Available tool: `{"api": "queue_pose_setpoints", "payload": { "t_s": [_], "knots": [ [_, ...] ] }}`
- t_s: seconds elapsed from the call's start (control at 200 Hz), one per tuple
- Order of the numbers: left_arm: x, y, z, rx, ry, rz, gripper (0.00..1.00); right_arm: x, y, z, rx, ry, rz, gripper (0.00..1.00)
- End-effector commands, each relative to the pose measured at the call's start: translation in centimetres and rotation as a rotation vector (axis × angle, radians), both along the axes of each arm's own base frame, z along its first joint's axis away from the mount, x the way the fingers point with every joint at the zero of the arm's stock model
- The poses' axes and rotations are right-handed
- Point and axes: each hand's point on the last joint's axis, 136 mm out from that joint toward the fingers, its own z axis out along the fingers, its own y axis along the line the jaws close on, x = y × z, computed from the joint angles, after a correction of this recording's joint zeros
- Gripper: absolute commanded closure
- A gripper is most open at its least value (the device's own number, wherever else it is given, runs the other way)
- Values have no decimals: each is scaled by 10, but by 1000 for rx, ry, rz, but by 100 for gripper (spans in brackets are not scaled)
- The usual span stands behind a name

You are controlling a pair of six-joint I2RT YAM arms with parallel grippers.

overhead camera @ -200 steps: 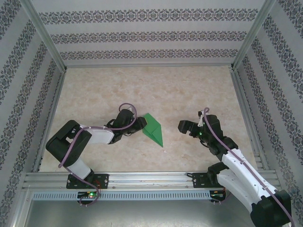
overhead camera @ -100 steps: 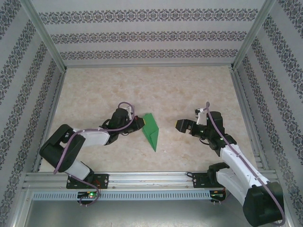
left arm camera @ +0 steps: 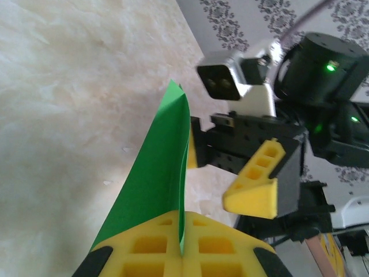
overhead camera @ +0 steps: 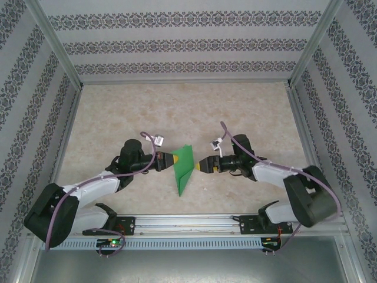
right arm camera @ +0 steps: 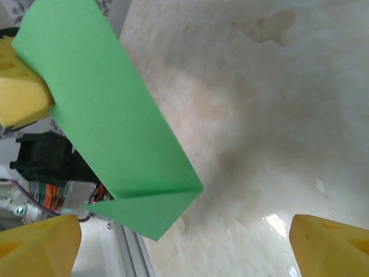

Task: Fold a paper plane with a square sheet of paper (fold left side to right side)
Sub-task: Pick up the paper from the center of the table, then fold the wing for the fifth time at the center of the table.

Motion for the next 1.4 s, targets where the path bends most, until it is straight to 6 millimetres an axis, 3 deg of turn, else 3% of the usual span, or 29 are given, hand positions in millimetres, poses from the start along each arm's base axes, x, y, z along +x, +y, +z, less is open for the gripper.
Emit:
{"api": "queue_pose_setpoints", "payload": {
  "t_s": [0.0, 0.125, 0.25, 0.575, 0.899, 1.074, 1.254, 1.334, 1.399],
  "knots": [
    [-9, 0, 11, -29, -72, -63, 100, 3, 27, 25, 107, -136, 127, 9],
    [-11, 0, 9, -33, -61, -64, 100, 1, 44, 27, 148, -133, 171, 13],
    [-9, 3, 2, -17, -42, -34, 100, 0, 52, 32, 176, -120, 199, 27],
    [-4, 12, -17, 50, 3, 29, 100, 11, 44, 32, 150, -112, 158, 53],
    [-3, 11, -27, 69, 26, 22, 100, 20, 40, 36, 124, -129, 133, 61],
    [-2, 11, -33, 82, 40, 24, 100, 27, 40, 34, 97, -134, 112, 71],
    [-1, 15, -41, 110, 50, 42, 93, 33, 37, 23, 36, -121, 81, 87],
    [2, 19, -46, 141, 54, 66, 78, 36, 34, 17, 4, -104, 59, 98],
    [4, 23, -49, 170, 56, 86, 67, 38, 32, 13, -18, -85, 38, 100]
  ]
}}
